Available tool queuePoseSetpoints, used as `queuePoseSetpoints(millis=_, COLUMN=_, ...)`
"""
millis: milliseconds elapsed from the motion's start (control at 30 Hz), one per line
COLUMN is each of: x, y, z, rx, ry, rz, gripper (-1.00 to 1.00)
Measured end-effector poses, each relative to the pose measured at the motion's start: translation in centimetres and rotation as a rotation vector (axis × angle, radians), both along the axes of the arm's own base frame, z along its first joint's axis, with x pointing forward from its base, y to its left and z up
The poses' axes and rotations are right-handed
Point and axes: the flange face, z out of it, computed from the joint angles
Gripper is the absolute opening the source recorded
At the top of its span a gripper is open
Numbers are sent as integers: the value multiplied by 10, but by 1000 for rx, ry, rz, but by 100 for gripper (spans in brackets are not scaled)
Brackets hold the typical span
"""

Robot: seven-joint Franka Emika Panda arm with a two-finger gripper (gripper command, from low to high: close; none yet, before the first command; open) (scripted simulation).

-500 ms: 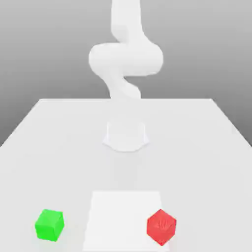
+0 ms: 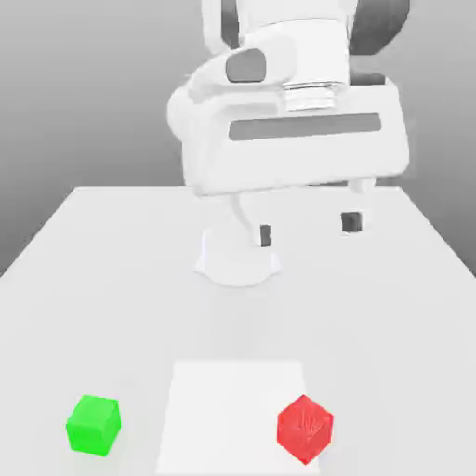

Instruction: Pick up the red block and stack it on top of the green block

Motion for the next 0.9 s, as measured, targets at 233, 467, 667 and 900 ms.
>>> queuePoseSetpoints(millis=233, x=-17, y=22, z=-134, rx=-93, ry=186, rz=198, gripper=0)
queuePoseSetpoints(millis=467, x=-29, y=23, z=-234, rx=-126, ry=248, rz=260, gripper=-100)
queuePoseSetpoints(millis=667, x=-30, y=23, z=-241, rx=-126, ry=249, rz=260, gripper=-100)
queuePoseSetpoints(millis=900, x=-25, y=1, z=-178, rx=-121, ry=253, rz=204, gripper=-100)
